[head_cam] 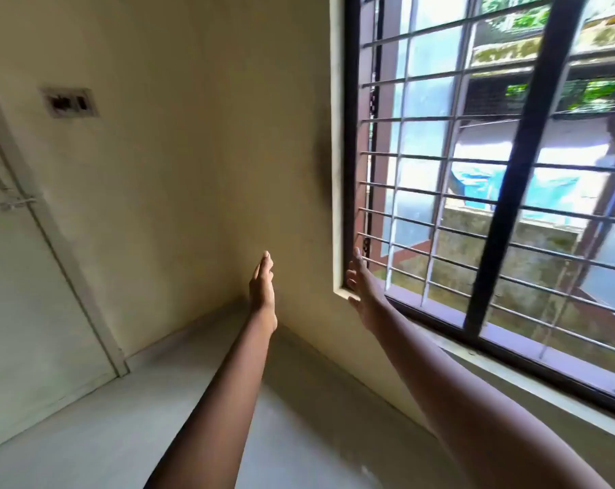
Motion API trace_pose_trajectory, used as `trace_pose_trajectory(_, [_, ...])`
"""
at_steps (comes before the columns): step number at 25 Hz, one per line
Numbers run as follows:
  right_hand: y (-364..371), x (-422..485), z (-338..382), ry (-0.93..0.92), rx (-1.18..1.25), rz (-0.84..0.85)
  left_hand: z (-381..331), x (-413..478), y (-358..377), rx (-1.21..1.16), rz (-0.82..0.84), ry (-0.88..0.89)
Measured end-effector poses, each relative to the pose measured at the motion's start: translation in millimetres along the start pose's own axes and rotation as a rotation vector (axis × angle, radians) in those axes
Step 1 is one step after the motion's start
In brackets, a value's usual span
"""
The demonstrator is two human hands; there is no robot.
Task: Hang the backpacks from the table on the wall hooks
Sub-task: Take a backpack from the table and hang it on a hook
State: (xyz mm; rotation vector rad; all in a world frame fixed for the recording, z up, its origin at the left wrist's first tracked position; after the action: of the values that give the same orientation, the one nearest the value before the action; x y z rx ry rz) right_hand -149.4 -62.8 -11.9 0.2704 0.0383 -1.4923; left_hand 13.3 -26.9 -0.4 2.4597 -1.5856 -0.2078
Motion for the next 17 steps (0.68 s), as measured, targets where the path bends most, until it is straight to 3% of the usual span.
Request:
trace_pose_trajectory(7, [-217.6,-226.0,-46.5,-0.092,0.116,-0.456,99.8,-214.7,121.8,0.056,0.503,-0.244])
trace_pose_trajectory(11, [-302.4,-360.3,-55.0,-0.116,0.154,-0.734,123.6,-333.8,187.4,-0.016,0.758,-0.296])
trace_pose_trajectory(17, [-403.6,-487.6,-57.9,-0.154,0.171,-1.008,148.4,-477.8,273.0,0.053,1.095,-0.386])
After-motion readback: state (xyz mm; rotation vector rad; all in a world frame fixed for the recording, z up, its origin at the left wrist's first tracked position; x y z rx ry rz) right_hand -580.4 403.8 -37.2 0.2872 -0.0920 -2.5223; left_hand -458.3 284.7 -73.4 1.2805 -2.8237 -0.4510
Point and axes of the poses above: each hand's wrist, its own x-axis towards the middle knuckle, its own y-axis out of the palm, z = x × y, the point moved 3 cm from there along x, towards the middle knuckle, and after that the axes turned 2 degrees about z, right-handed, at the moved point
